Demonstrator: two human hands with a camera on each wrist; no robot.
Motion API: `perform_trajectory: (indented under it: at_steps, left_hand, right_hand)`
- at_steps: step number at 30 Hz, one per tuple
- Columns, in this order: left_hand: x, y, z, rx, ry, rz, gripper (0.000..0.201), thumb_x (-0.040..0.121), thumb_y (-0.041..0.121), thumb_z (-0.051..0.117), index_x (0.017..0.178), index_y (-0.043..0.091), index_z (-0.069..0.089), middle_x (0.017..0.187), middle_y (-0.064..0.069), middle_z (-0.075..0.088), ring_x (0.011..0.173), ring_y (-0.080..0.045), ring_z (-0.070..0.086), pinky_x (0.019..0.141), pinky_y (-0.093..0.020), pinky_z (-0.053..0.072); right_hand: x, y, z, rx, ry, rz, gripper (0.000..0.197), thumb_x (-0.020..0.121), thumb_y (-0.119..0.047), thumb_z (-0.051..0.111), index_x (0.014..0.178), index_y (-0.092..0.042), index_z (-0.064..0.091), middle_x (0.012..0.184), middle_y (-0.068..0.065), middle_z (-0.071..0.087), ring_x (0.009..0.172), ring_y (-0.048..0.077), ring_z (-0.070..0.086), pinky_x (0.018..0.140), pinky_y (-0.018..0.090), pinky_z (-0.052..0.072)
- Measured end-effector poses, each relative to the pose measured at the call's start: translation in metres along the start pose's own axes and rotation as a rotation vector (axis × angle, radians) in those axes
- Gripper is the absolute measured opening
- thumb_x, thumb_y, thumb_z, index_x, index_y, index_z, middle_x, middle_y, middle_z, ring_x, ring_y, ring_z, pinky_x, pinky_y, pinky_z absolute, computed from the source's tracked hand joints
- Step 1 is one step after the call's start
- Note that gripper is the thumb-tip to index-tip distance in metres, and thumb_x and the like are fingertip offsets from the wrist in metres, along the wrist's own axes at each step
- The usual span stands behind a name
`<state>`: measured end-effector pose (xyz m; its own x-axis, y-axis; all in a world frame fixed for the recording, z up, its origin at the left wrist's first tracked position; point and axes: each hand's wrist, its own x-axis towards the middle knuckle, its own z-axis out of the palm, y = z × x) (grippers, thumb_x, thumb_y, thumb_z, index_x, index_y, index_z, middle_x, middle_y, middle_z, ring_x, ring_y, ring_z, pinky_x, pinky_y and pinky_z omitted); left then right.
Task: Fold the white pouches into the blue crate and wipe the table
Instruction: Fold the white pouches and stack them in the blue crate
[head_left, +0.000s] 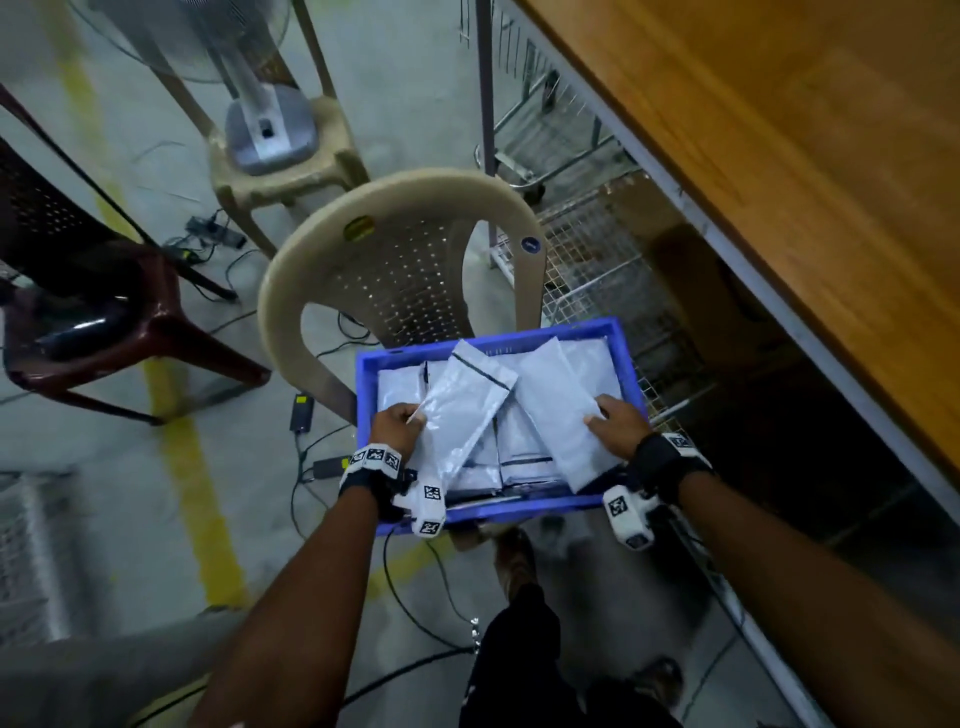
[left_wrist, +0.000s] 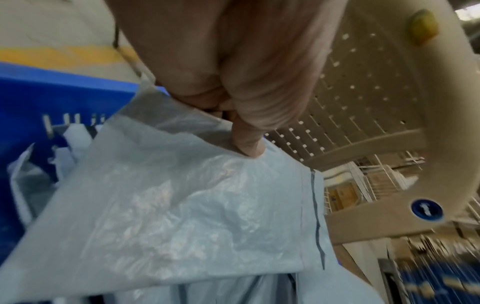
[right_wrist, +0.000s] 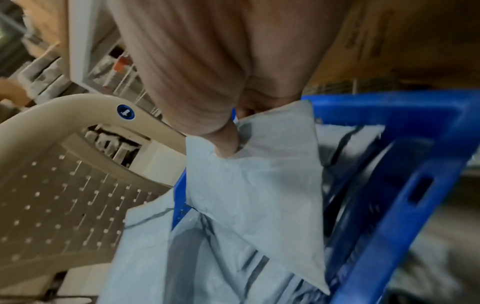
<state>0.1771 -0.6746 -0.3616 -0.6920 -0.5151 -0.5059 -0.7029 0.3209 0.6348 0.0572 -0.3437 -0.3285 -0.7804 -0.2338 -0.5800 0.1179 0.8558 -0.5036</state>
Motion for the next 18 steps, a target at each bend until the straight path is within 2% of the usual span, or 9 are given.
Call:
perform_trajectory:
  at_steps: [2,4,6,9,11,13,16,18]
  left_hand:
    - [0.003,-0.011,0.005,-0.022,0.006,-0.071,0.017,0.091,0.015,0.067,0.101,0.004,0.074,0.103,-0.021,0.073,0.102,-0.037,0.067,0.087,-0.043,0.054]
    - [0.002,-0.02,0.007,-0.024,0.02,-0.092,0.017,0.091,0.016,0.067,0.102,0.004,0.074,0.104,-0.023,0.072,0.103,-0.04,0.067,0.088,-0.046,0.054]
    - [-0.004,-0.02,0.003,-0.035,0.053,-0.073,0.017,0.09,0.014,0.068,0.103,0.005,0.074,0.103,-0.019,0.073,0.101,-0.034,0.068,0.087,-0.039,0.052]
    - [-0.011,-0.012,-0.011,0.035,0.064,0.018,0.014,0.087,0.012,0.071,0.099,0.01,0.075,0.095,-0.009,0.075,0.092,-0.023,0.067,0.084,-0.03,0.05]
    - [-0.014,-0.007,-0.019,0.074,0.006,0.096,0.01,0.084,0.01,0.072,0.093,0.013,0.076,0.089,-0.005,0.075,0.087,-0.02,0.068,0.083,-0.029,0.051]
    - [-0.018,-0.002,-0.021,0.14,-0.061,0.17,0.011,0.081,0.009,0.073,0.087,0.018,0.076,0.084,-0.001,0.075,0.085,-0.018,0.069,0.083,-0.028,0.053]
    - [-0.03,0.0,-0.015,0.268,-0.188,0.266,0.017,0.08,0.004,0.07,0.085,0.019,0.077,0.08,0.0,0.076,0.081,-0.015,0.071,0.081,-0.03,0.056]
    - [-0.038,0.0,-0.011,0.302,-0.231,0.294,0.019,0.081,0.002,0.068,0.087,0.018,0.078,0.076,0.002,0.075,0.08,-0.014,0.072,0.081,-0.029,0.056]
  right_hand:
    - [0.004,-0.004,0.012,0.05,-0.037,0.009,0.023,0.093,-0.018,0.061,0.111,-0.004,0.063,0.113,0.017,0.067,0.105,0.033,0.062,0.085,0.034,0.046]
    - [0.006,-0.009,0.023,0.06,-0.043,-0.009,0.022,0.092,-0.02,0.062,0.109,-0.006,0.064,0.109,0.015,0.068,0.102,0.031,0.062,0.079,0.032,0.044]
    - [0.004,-0.014,0.029,-0.001,-0.037,-0.056,0.021,0.092,-0.021,0.063,0.107,-0.005,0.064,0.103,0.014,0.067,0.098,0.03,0.061,0.071,0.029,0.036]
    - [0.004,-0.015,0.024,-0.107,0.0,-0.099,0.02,0.091,-0.021,0.063,0.105,-0.007,0.065,0.104,0.019,0.068,0.1,0.037,0.061,0.074,0.034,0.04]
    - [0.004,-0.012,0.012,-0.148,0.065,-0.086,0.017,0.091,-0.019,0.06,0.104,-0.009,0.065,0.106,0.021,0.067,0.101,0.04,0.06,0.078,0.037,0.045]
    - [0.004,-0.007,0.0,-0.172,0.129,-0.086,0.013,0.09,-0.016,0.059,0.1,-0.007,0.063,0.104,0.024,0.066,0.099,0.042,0.06,0.077,0.038,0.045]
    - [0.0,0.004,-0.013,-0.207,0.125,-0.106,0.01,0.09,-0.014,0.059,0.095,-0.006,0.062,0.099,0.025,0.066,0.093,0.041,0.06,0.068,0.033,0.036]
    - [-0.004,0.01,-0.018,-0.217,0.106,-0.125,0.008,0.089,-0.015,0.061,0.094,-0.009,0.063,0.096,0.022,0.066,0.091,0.039,0.061,0.066,0.03,0.033]
